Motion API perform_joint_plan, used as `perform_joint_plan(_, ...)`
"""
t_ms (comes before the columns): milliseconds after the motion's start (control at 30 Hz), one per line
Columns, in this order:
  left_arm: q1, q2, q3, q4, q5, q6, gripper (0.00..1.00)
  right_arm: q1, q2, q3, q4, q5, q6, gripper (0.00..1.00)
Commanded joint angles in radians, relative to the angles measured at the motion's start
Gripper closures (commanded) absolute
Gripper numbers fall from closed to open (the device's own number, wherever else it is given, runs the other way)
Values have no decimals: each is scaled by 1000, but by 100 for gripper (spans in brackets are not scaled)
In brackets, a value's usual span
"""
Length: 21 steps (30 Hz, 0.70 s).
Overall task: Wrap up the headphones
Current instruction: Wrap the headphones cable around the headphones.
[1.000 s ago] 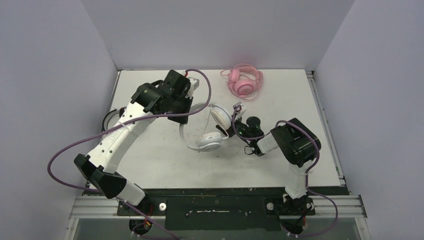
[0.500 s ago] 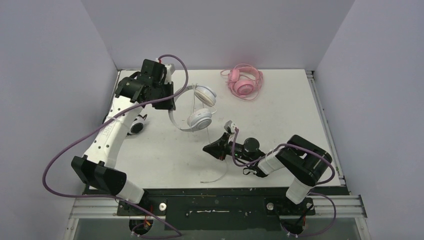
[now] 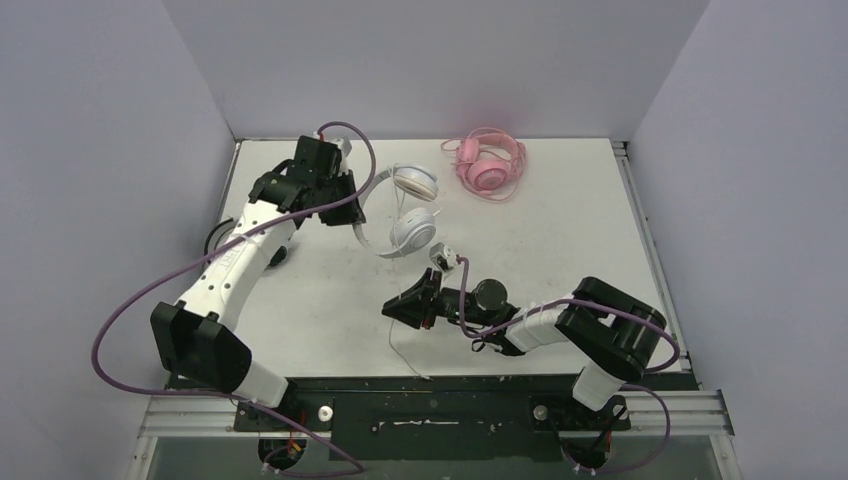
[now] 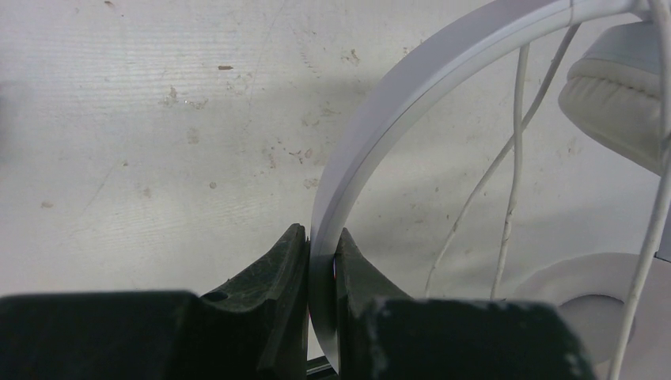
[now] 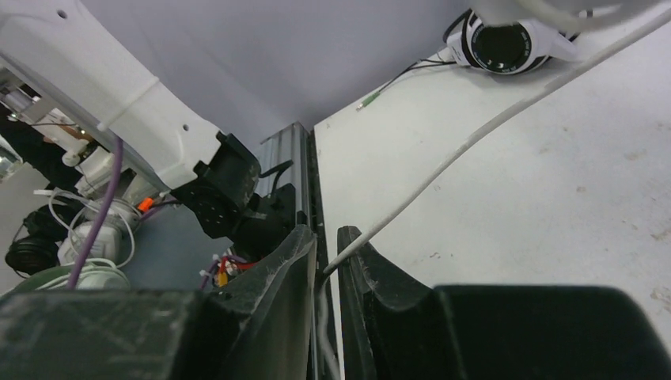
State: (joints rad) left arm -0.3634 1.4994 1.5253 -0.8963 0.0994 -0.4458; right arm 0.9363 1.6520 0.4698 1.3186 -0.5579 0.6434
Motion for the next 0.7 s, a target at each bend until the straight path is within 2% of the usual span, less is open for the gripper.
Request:
perform_joint_plan(0, 7, -88, -22, 153, -21, -70, 100, 6, -52, 36, 133, -12, 69, 82)
perform_joint_plan(200, 4, -126, -66, 173, -149, -68, 100, 6, -68, 55, 171, -40, 143, 81)
perform_joint_plan(367, 4, -146, -112, 200, -294, -40, 100, 6, -107, 90, 127, -59, 195, 81)
perform_joint_plan(533, -23, -176, -197, 264, -371, -6, 100, -6, -162, 150, -15, -27, 200, 82)
perform_joint_plan(667, -62, -187, -230, 268, -452, 36, 100, -52, -190, 272, -253, -35, 177, 82)
